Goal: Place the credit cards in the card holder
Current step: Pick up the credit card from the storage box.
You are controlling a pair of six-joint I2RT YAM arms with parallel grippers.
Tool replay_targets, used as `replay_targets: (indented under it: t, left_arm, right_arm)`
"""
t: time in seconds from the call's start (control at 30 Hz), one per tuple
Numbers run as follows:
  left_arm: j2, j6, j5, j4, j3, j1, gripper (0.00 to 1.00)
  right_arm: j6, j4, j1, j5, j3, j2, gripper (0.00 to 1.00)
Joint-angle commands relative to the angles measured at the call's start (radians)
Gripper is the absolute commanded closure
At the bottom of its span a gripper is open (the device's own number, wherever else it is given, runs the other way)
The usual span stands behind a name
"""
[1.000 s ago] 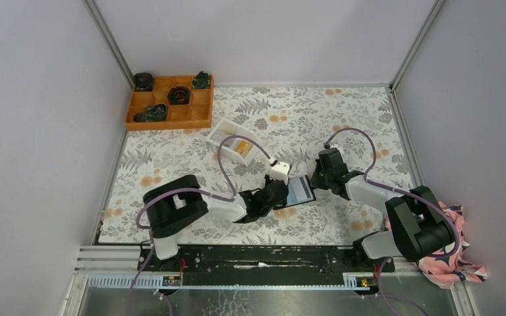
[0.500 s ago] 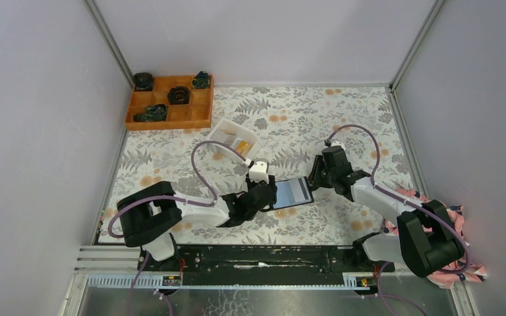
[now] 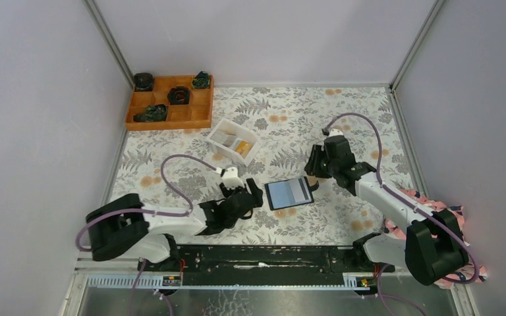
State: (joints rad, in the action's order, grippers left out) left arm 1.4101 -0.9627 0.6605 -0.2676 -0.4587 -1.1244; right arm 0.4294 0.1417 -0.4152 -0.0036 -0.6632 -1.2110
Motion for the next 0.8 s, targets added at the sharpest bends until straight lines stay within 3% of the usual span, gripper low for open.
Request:
replay_targets:
  t: [0.0, 0.1, 0.37, 0.53, 0.77]
  left_arm:
    - [-0.133, -0.114, 0.165, 0.136, -0.009, 0.017, 0.21]
    - [-0.198, -0.146, 0.148, 0.195, -0.015, 0.107, 0.17]
    - [-0.284, -0.185, 0.005, 0.166, 0.027, 0.396, 0.16]
    - [-0.245, -0.219, -0.09, 0.085, 0.05, 0.543, 0.16]
    - [-0.138, -0.276, -0.16, -0.022, 0.065, 0.656, 0.2]
  right_arm:
    - [-0.055, -0.008, -0.035, -0.039, -0.176, -0.044, 0.55]
    - [-0.088, 0.021, -0.079, -0.02, -0.316, -0.13, 0.55]
    - [-0.173, 0.055, -0.191, -0.075, -0.713, -0.459, 0.51]
    - [-0.215, 0.088, -0.23, -0.137, -0.957, -0.686, 0.49]
    - [-0.245, 0.133, -0.256, -0.213, -1.267, -0.934, 0.48]
